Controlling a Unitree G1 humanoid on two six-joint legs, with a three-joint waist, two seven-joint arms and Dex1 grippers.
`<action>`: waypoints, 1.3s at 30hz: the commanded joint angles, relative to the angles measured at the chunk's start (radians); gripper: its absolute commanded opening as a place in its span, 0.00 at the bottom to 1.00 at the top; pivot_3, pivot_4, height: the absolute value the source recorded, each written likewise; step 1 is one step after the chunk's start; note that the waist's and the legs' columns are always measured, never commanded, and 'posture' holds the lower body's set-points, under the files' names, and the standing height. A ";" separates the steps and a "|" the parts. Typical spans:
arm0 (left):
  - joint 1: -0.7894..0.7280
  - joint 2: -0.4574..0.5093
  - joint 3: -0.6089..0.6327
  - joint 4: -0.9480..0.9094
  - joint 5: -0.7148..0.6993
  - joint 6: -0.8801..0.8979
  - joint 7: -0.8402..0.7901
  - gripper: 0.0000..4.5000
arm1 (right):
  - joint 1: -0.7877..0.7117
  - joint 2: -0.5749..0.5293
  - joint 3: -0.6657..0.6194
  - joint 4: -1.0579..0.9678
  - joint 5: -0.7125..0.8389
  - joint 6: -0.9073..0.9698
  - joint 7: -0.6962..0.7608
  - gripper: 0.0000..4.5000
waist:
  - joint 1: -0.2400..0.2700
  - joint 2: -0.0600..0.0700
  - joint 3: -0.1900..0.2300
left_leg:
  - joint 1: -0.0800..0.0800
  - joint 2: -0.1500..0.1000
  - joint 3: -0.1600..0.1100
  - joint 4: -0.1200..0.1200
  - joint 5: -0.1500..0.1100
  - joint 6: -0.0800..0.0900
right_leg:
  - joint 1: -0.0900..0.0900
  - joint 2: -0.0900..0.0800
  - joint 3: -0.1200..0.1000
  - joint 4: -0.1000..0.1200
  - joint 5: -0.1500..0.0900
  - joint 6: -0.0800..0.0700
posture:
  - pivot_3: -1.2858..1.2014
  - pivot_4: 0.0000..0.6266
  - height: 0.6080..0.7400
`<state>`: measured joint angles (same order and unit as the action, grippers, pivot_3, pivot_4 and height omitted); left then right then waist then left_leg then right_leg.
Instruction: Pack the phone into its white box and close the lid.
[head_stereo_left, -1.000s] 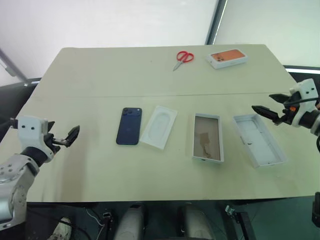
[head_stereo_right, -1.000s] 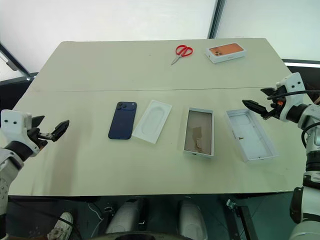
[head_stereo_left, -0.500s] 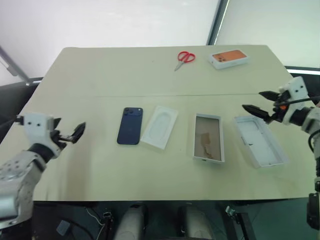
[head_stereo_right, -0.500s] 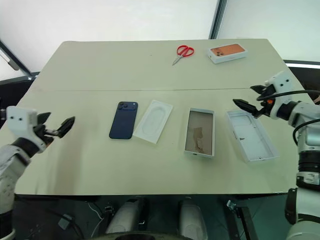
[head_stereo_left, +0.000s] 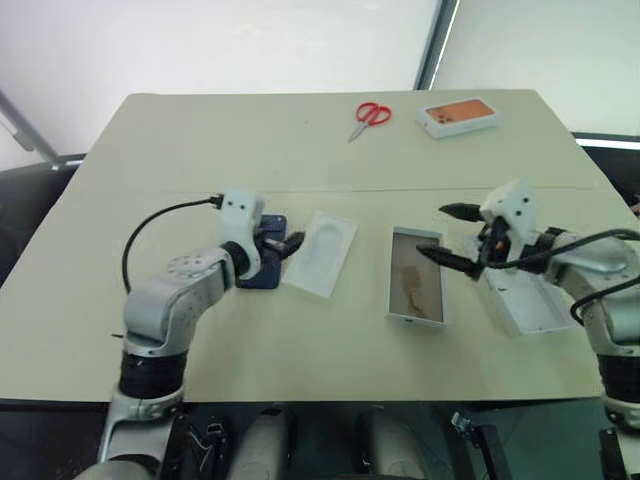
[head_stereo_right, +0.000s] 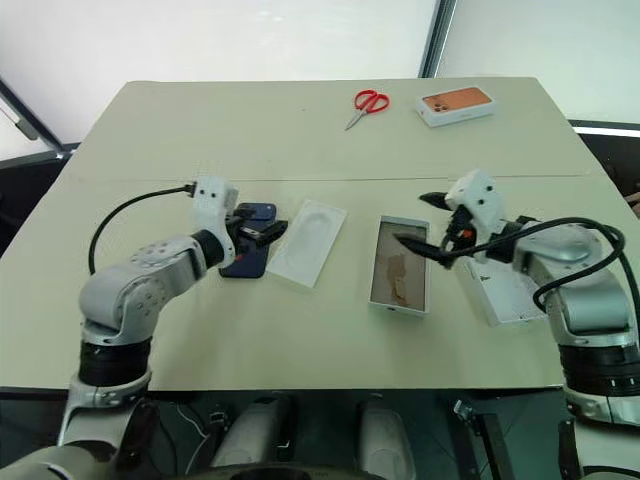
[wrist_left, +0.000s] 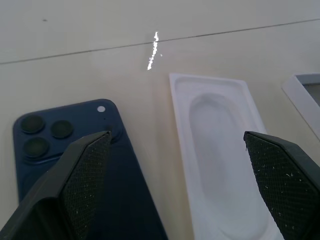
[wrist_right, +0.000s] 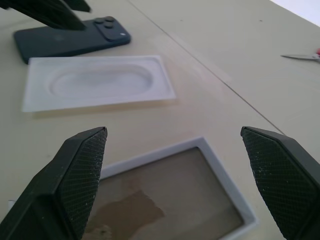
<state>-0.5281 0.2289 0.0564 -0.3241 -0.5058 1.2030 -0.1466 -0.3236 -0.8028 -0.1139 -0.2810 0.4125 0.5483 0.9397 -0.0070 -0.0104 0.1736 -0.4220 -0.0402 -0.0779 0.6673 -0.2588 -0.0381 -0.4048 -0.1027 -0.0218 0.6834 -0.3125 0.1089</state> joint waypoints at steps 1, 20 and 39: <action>-0.066 -0.064 0.024 0.015 -0.005 0.172 0.063 0.99 | 0.021 0.016 0.051 -0.167 0.073 0.056 0.008 0.99 | -0.002 0.000 0.000 | 0.000 0.000 0.000 0.000 0.000 0.000 | 0.000 0.000 0.000 0.000 0.000 0.000 | 0.52 0.24 0.68; -0.189 -0.190 0.126 0.136 0.073 0.410 0.083 0.87 | 0.051 0.030 0.089 -0.254 0.108 0.094 -0.049 1.00 | -0.002 -0.001 0.000 | 0.000 -0.001 -0.001 0.000 0.002 -0.004 | 0.000 0.000 -0.001 0.000 0.000 0.000 | 0.52 0.24 0.68; -0.236 -0.266 0.351 0.102 0.030 0.368 0.045 0.01 | 0.051 -0.031 0.035 -0.187 0.046 0.063 -0.079 1.00 | -0.002 -0.001 0.000 | 0.000 0.000 -0.001 0.000 0.002 -0.004 | 0.000 0.000 -0.001 0.000 0.000 0.000 | 0.52 0.24 0.68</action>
<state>-0.7287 -0.0236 0.3685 -0.1812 -0.4498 1.5803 -0.0885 -0.2693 -0.8125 -0.0308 -0.4627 0.4612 0.6355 0.8596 -0.0093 -0.0115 0.1739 -0.4218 -0.0406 -0.0783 0.6673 -0.2566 -0.0419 -0.4045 -0.1030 -0.0227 0.6832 -0.3126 0.1090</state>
